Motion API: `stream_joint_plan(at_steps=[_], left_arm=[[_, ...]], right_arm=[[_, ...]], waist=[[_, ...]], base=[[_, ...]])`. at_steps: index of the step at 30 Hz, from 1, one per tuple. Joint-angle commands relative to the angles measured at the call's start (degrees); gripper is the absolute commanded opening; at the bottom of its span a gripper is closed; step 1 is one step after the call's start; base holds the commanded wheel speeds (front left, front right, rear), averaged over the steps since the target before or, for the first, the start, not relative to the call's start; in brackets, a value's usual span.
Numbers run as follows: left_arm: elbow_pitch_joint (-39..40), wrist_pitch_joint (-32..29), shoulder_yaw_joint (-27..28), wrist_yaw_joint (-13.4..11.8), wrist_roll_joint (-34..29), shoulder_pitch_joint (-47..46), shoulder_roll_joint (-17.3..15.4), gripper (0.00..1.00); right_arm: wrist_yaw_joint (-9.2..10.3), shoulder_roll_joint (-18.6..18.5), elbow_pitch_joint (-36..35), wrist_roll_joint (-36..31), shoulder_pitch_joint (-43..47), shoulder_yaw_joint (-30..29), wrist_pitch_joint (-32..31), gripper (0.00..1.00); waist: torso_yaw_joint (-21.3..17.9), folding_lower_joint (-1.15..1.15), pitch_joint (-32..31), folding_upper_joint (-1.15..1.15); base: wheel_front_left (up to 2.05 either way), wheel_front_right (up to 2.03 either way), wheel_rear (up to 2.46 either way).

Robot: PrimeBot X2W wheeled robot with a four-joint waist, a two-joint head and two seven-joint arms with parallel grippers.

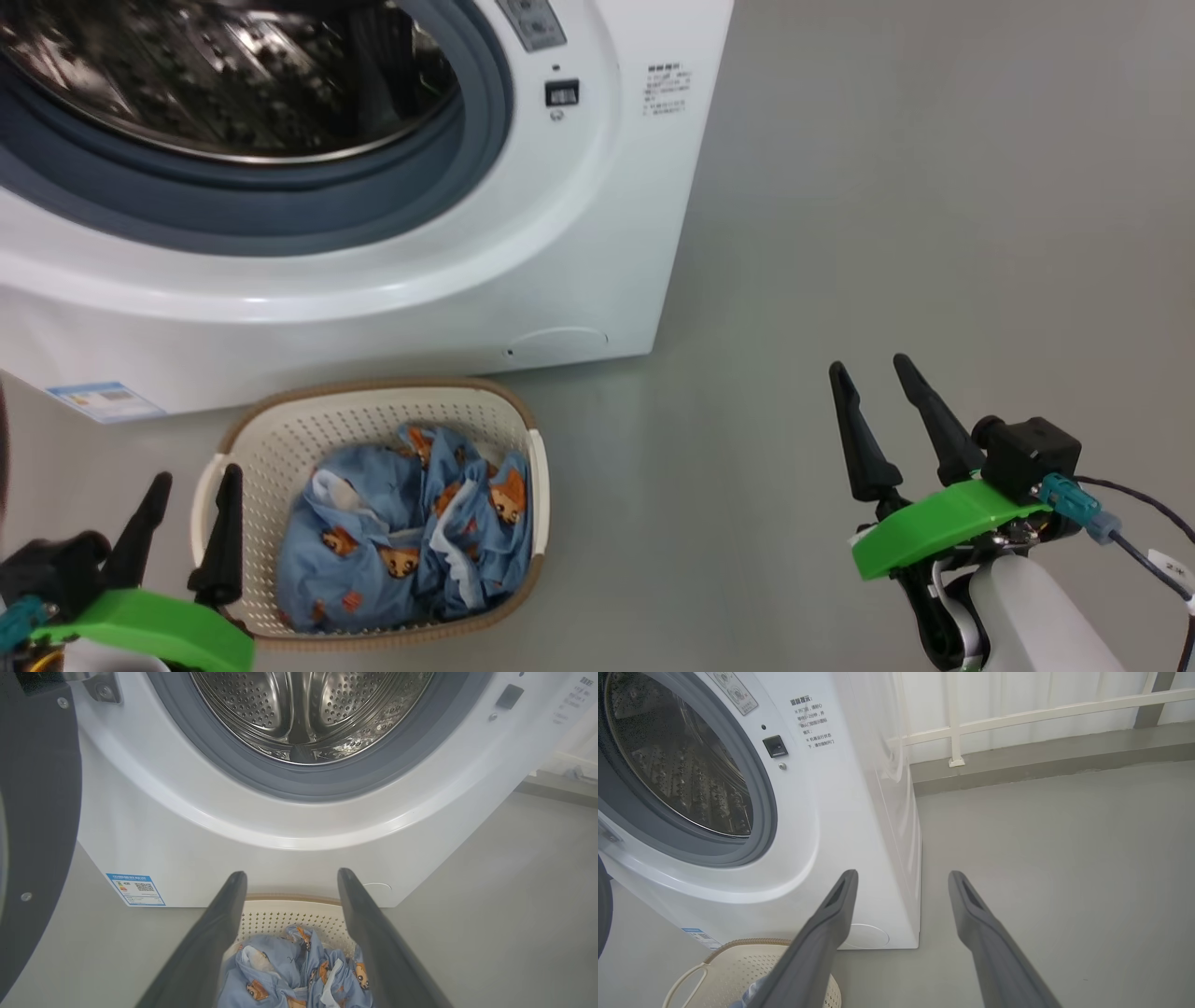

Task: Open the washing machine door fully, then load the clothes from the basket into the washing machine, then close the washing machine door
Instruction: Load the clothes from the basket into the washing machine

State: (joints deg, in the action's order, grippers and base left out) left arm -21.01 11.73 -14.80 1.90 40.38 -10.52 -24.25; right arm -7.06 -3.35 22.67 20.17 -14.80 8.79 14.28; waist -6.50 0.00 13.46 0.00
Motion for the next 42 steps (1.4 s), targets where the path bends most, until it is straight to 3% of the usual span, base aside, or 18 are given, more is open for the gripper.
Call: stream_joint_plan(at_steps=[1,15,31,42], left_arm=[[0.2,0.0,1.8,0.3,0.2,-2.6,-2.3,1.0],[-10.5,-2.6,-5.2,5.3,0.3,-12.7,-3.4,1.0],[-19.3,-5.2,-24.2,5.6,8.0,-24.8,-7.2,1.0],[-23.7,-6.8,-33.4,5.6,14.4,-32.4,-10.4,1.0]], right_arm=[[-0.43,0.4,-1.6,-0.6,-1.5,0.8,0.7,1.0],[-0.43,0.5,-6.8,2.1,-4.3,1.5,0.7,1.0],[-0.43,0.5,-10.9,3.6,-7.1,3.1,0.7,1.0],[-0.43,0.5,-13.6,5.1,-7.7,4.0,0.7,1.0]], waist=[[-1.7,0.0,3.8,0.0],[-3.9,0.0,15.5,0.0],[-7.1,0.0,27.2,0.0],[-10.0,0.0,33.7,0.0]], base=[[0.0,0.0,0.0],[0.0,0.0,0.0],[0.0,0.0,0.0],[0.0,0.0,0.0]])
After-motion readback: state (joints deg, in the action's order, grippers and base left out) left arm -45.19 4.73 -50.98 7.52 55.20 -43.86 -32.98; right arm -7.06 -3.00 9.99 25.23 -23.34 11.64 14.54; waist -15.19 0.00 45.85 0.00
